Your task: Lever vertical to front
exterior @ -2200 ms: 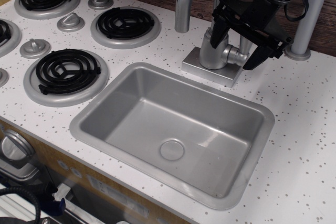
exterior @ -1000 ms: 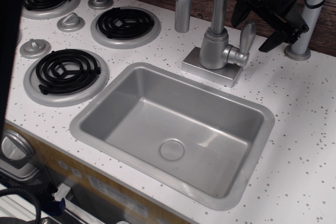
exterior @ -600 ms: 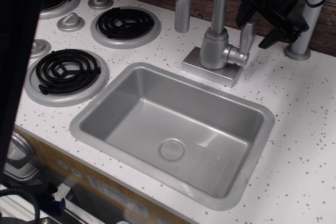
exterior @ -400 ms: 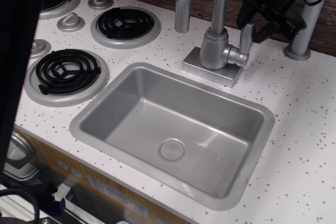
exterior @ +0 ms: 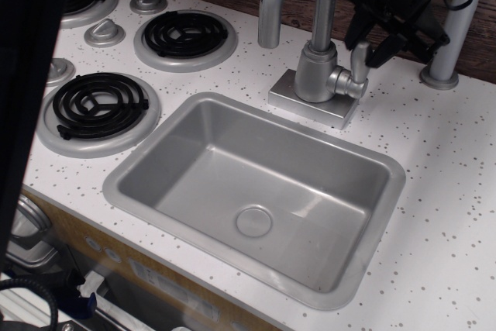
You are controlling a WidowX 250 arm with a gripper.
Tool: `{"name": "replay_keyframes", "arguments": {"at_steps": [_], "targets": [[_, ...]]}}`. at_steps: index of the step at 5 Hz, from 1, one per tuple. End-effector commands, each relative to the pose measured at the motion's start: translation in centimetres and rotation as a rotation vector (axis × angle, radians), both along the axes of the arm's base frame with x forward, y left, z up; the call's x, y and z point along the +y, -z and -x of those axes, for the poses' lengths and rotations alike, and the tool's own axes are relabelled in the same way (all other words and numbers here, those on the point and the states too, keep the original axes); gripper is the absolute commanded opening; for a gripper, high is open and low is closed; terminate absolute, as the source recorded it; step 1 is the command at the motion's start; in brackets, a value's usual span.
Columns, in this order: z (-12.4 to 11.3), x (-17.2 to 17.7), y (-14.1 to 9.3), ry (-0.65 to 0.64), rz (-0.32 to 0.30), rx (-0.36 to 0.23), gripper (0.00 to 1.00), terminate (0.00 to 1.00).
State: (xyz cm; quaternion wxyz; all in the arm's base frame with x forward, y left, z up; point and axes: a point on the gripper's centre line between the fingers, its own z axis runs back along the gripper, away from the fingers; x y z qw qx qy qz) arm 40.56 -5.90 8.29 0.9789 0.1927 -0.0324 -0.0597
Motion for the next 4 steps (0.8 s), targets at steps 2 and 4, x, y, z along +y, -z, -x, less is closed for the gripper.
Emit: {"name": "replay_keyframes", "arguments": {"at_steps": [2,4], "targets": [[1.4,1.2,1.6,-0.060,0.127,-0.008,0.00,0.00],[1.7,1.2,1.4,-0.066,0.129,-0.003,1.00,0.00]]}}
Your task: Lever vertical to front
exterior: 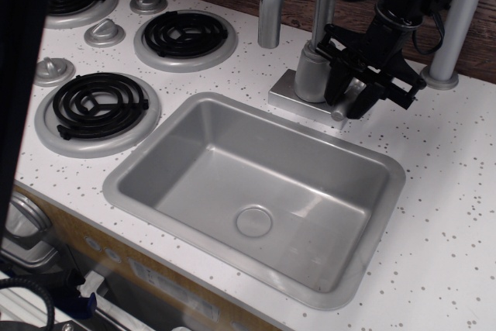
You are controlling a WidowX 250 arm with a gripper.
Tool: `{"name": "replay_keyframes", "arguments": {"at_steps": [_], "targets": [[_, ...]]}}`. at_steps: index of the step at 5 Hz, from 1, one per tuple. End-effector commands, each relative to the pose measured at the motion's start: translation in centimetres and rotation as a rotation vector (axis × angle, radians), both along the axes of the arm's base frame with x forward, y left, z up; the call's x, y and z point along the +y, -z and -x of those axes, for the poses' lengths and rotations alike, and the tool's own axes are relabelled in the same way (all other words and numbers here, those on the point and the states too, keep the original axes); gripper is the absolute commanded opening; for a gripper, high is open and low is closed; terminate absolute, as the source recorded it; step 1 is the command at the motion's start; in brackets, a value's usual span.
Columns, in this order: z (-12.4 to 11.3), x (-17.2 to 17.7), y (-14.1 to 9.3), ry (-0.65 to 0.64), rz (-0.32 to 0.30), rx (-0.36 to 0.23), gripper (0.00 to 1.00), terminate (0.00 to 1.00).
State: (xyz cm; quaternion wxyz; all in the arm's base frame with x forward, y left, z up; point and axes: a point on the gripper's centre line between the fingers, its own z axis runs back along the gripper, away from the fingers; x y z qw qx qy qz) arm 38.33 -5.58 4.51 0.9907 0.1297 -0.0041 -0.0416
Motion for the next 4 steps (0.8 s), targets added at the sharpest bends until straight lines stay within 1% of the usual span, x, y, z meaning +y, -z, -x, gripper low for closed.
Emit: {"name": "replay_keyframes", "arguments": {"at_steps": [1,2,3,4], "targets": [[0.6,0.5,-3.5,-0.076,-0.028,-0.037,1.00,0.00],[1.7,0.4,-4.1,-0.116,-0.043,-0.031,1.00,0.00],[2.9,0.6,-4.0,-0.148,-0.034,-0.048,1.00,0.00],[3.8,0.4,-3.4,-0.175,-0.015,-0.063,1.00,1.00]]}}
